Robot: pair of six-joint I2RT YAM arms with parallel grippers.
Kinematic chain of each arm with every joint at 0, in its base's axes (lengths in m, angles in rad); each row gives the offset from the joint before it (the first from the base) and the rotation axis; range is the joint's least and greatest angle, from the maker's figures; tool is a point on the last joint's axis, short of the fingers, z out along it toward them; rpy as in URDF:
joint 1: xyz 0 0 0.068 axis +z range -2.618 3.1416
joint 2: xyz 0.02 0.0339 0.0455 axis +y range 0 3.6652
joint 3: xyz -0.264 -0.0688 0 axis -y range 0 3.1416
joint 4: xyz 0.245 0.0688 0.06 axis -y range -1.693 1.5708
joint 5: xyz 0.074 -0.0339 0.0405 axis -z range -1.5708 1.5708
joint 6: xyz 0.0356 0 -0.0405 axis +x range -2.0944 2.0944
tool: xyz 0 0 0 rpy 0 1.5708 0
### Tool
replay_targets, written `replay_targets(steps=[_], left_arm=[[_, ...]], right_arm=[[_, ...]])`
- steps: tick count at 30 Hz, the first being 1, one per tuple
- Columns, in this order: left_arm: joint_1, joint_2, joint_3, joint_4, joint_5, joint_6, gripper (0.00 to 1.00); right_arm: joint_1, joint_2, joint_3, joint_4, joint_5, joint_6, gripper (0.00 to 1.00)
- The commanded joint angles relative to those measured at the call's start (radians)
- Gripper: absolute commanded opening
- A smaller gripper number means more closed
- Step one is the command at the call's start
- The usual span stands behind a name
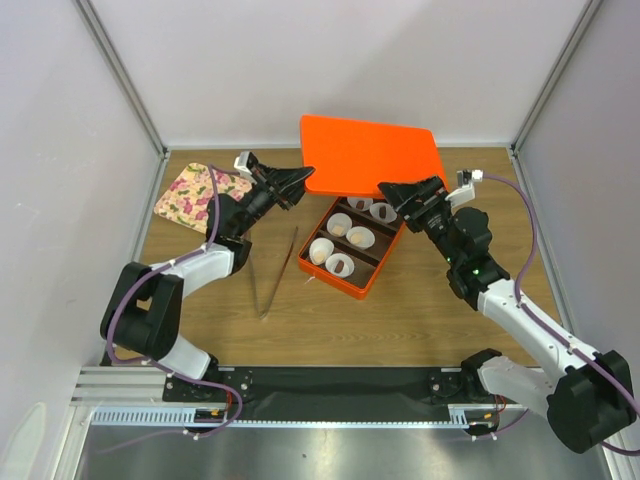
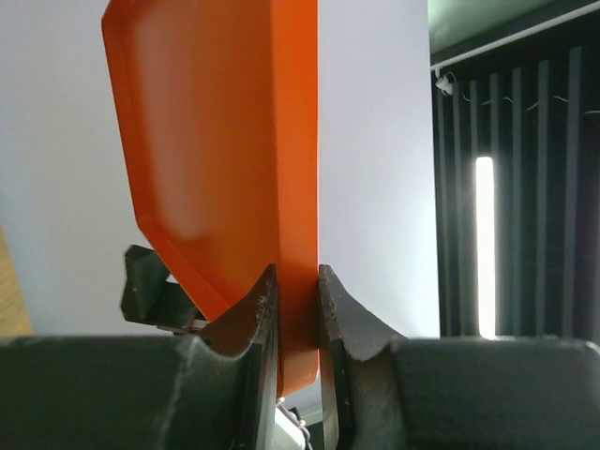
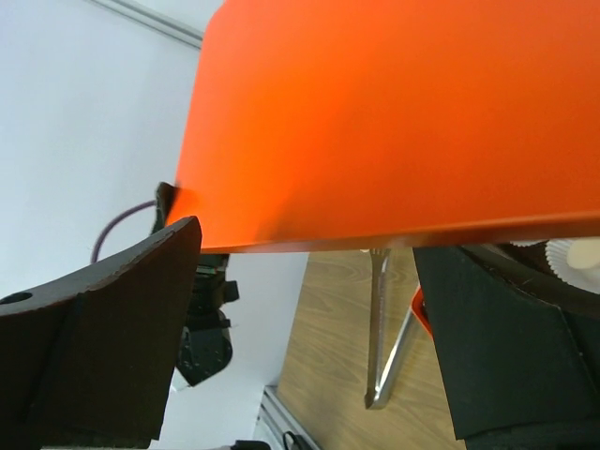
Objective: Pack the chocolate
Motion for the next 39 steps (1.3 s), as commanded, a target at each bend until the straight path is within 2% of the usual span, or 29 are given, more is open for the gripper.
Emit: replay_targets(steps=[1, 5, 9, 16, 19, 20, 23, 34, 36, 37, 38, 39], left_arm=[[-0.005, -0.051, -0.013, 0.213, -0.035, 0.056, 0.00], [-0.009, -0.043, -0.018, 0.231, -0.038, 0.062, 0.00], [-0.019, -0.042, -0.042, 0.279, -0.060, 0.051, 0.00], [-0.030, -0.071, -0.085, 0.277, -0.054, 0.073, 0.00], [-0.033, -0.091, -0.111, 0.259, -0.045, 0.093, 0.00], [-0.033, -0.094, -0.121, 0.259, -0.040, 0.100, 0.00], [-0.033, -0.112, -0.156, 0.248, -0.029, 0.129, 0.00], [-0.047, -0.192, -0.222, 0.152, 0.015, 0.272, 0.00], [-0.048, -0.212, -0.231, 0.144, 0.024, 0.286, 0.06], [-0.048, -0.221, -0.237, 0.124, 0.029, 0.300, 0.10], [-0.047, -0.232, -0.249, 0.107, 0.032, 0.309, 0.25], [-0.048, -0.261, -0.253, 0.087, 0.032, 0.321, 0.34]], right_arm=[[-0.004, -0.003, 0.005, 0.079, 0.039, 0.044, 1.00], [-0.006, -0.006, -0.019, 0.086, 0.110, 0.101, 0.99], [-0.006, 0.043, -0.027, 0.096, 0.171, 0.234, 0.96], [0.008, 0.167, -0.031, 0.300, 0.168, 0.302, 0.84], [0.011, 0.199, -0.031, 0.377, 0.164, 0.307, 0.71], [0.010, 0.202, -0.033, 0.382, 0.159, 0.305, 0.63], [0.008, 0.199, -0.033, 0.385, 0.164, 0.287, 0.47], [-0.047, 0.176, -0.036, 0.414, 0.107, 0.277, 0.08], [-0.062, 0.173, -0.039, 0.440, 0.084, 0.268, 0.00], [-0.067, 0.173, -0.039, 0.447, 0.054, 0.268, 0.00], [-0.076, 0.172, -0.044, 0.457, 0.029, 0.268, 0.00], [-0.093, 0.166, -0.050, 0.487, 0.009, 0.270, 0.00]])
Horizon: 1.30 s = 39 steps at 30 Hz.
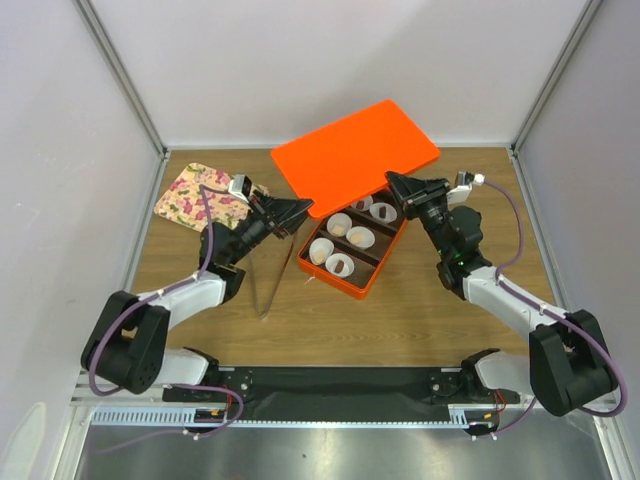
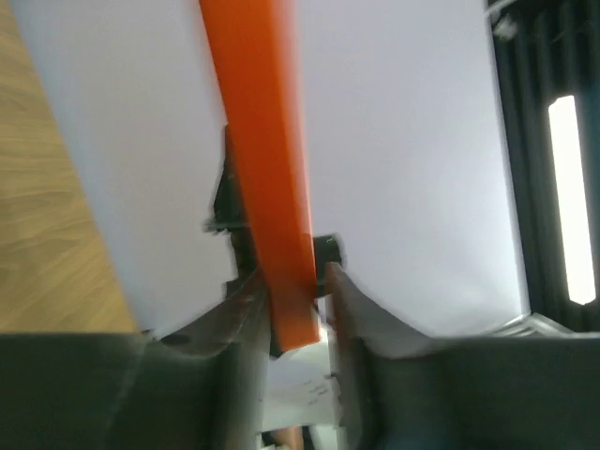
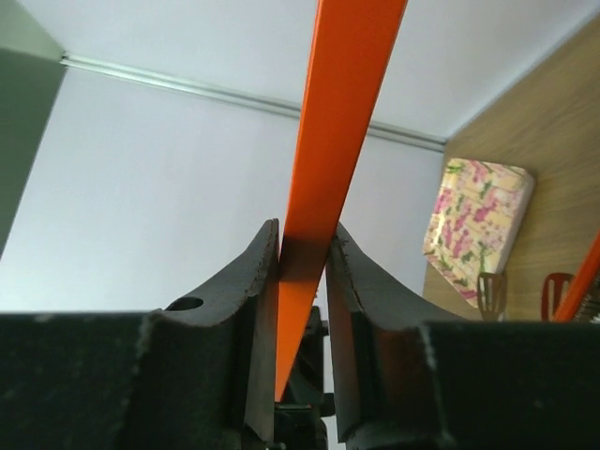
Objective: Pack the chocolate
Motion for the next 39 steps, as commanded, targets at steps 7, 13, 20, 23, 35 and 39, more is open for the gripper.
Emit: replay_targets(steps=[7, 13, 20, 23, 35, 39], left_arm=[[-0.006, -0.263, -0.043, -0.299, 0.051, 0.279, 0.78], [0.015, -0.407, -0.022, -0.673, 0.002, 0.473, 0.88], [0.076, -0.438, 0.058, -0.808, 0.022, 0.575, 0.87], [0.108, -0.383, 0.130, -0.852, 0.072, 0.638, 0.87], [0.171, 0.027, 0.353, -0.451, 0.364, 0.552, 0.89], [0.112, 0.093, 0.393, -0.417, 0.369, 0.566, 0.90]], right_arm=[[-0.198, -0.086, -0.004, 0.115, -0.265, -0.072, 0.00], [-0.353, -0.093, 0.008, 0.069, -0.532, -0.063, 0.00], [-0.413, -0.099, 0.019, 0.124, -0.655, -0.057, 0.00], [-0.412, -0.091, 0.042, 0.138, -0.680, -0.008, 0.00], [-0.311, -0.022, 0.129, 0.402, -0.651, 0.267, 0.00], [-0.263, -0.016, 0.149, 0.410, -0.625, 0.268, 0.00]])
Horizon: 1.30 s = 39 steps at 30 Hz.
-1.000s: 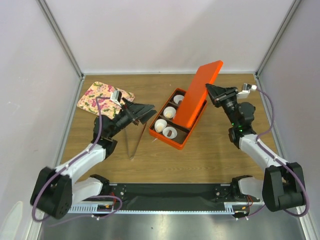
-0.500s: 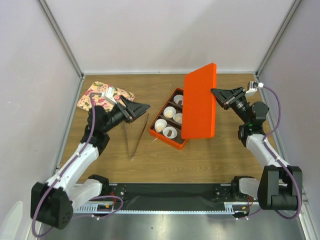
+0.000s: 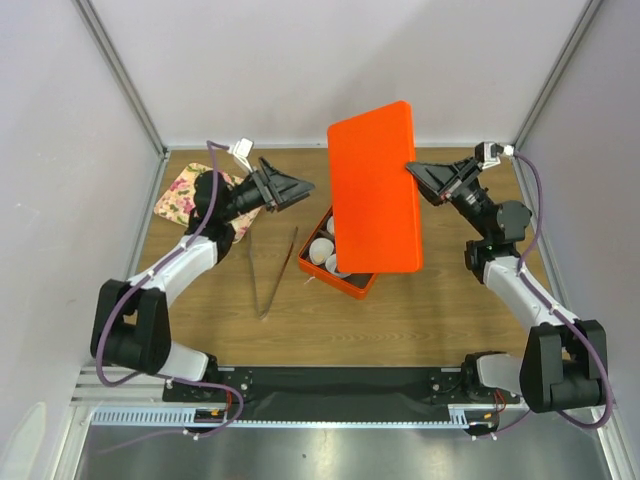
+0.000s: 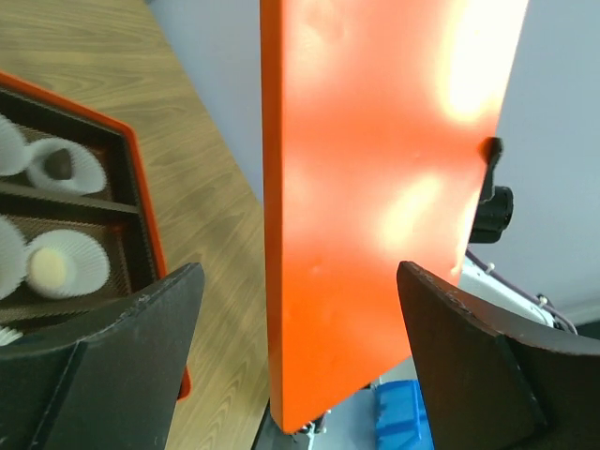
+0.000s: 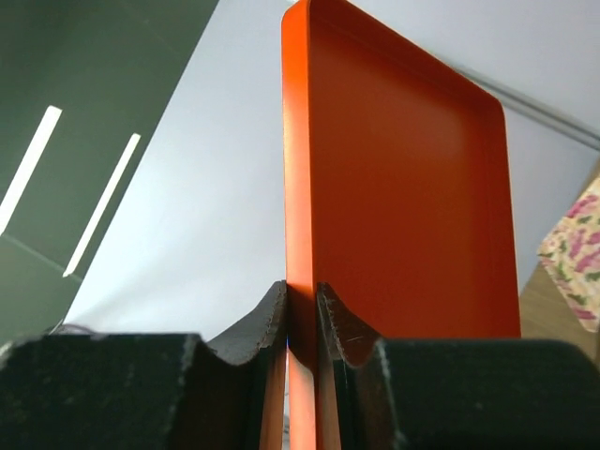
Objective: Pack the chocolate
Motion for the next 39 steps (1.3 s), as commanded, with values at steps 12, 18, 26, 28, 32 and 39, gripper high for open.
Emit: replay_targets(steps=[12, 18, 26, 28, 32, 39], left_arm=[[-0.125, 0.114, 0.114, 0.136, 0.006, 0.040, 0.85], [-0.124, 0.109, 0.126, 0.111, 0.008, 0.054, 0.60], [-0.121, 0.135, 0.132, 0.064, 0.016, 0.063, 0.37], [-0.121, 0.140, 0.129, 0.064, 0.014, 0.063, 0.34], [-0.121, 0.158, 0.150, -0.017, 0.006, 0.108, 0.31], [-0.118, 0.197, 0.216, -0.181, -0.021, 0.214, 0.27]], right_arm=[[0.075, 0.032, 0.051, 0.191, 0.065, 0.070, 0.00], [0.057, 0.027, -0.001, 0.128, 0.037, 0.005, 0.00], [0.020, 0.010, -0.064, -0.050, -0.039, -0.142, 0.11], [0.010, 0.010, -0.079, -0.097, -0.056, -0.170, 0.16], [0.000, -0.017, -0.081, -0.268, -0.098, -0.341, 0.29], [-0.007, -0.051, -0.070, -0.585, -0.092, -0.574, 0.28]])
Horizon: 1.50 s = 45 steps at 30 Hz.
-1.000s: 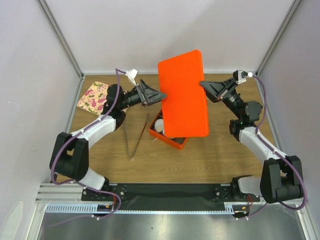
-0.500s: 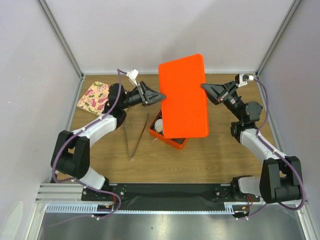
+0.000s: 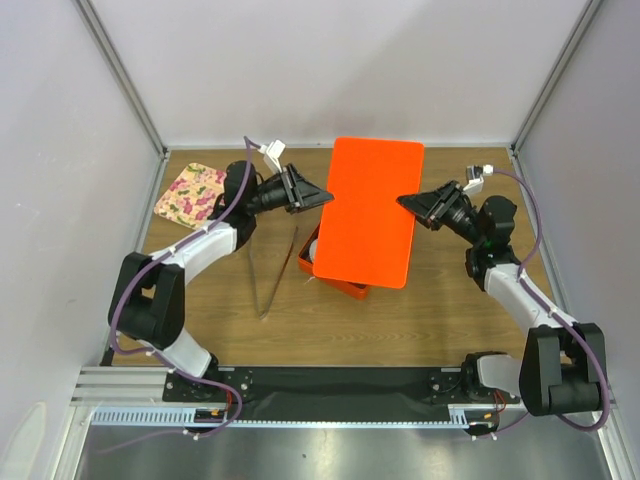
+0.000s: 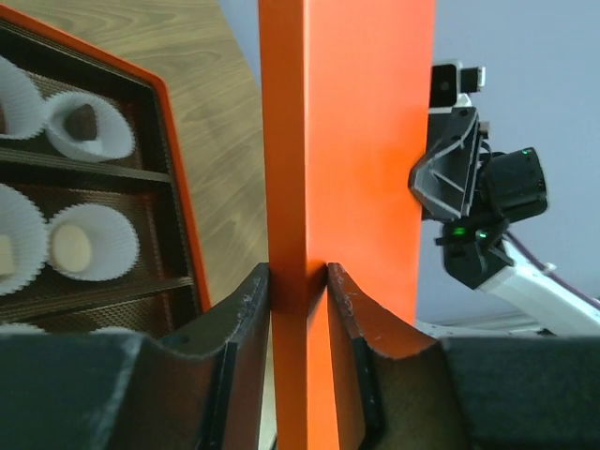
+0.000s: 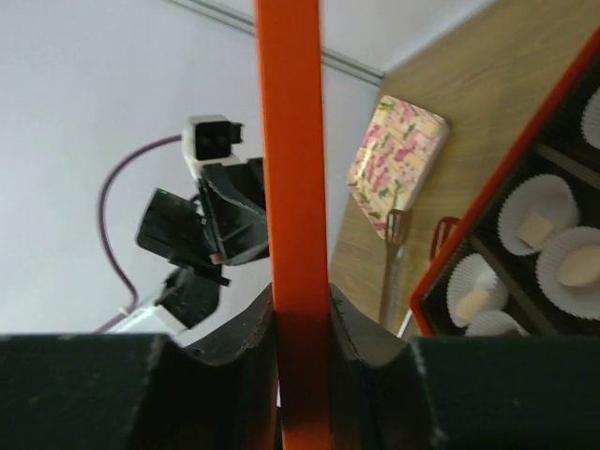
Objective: Pack the chocolate
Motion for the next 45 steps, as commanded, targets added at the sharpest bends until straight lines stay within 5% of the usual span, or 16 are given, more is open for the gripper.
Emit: replay_targets(steps=[1, 13, 23, 37, 45], left_arm=[[-0.006, 0.019, 0.088, -0.076, -0.009, 0.109, 0.27], [0.020, 0.160, 0.303, -0.360, -0.044, 0.307, 0.25], [0.049, 0.317, 0.456, -0.461, -0.058, 0.382, 0.25], [0.048, 0.363, 0.551, -0.616, -0.165, 0.522, 0.28], [0.052, 0.373, 0.553, -0.633, -0.210, 0.552, 0.30]], right_arm=[[0.001, -0.035, -0.012, -0.156, -0.030, -0.162, 0.26], [0.079, 0.032, -0.087, -0.140, 0.107, -0.174, 0.30], [0.121, 0.253, -0.121, 0.185, 0.179, -0.038, 0.33], [0.131, 0.413, -0.081, 0.284, 0.182, 0.011, 0.32], [0.128, 0.417, -0.058, 0.197, 0.211, -0.048, 0.33]])
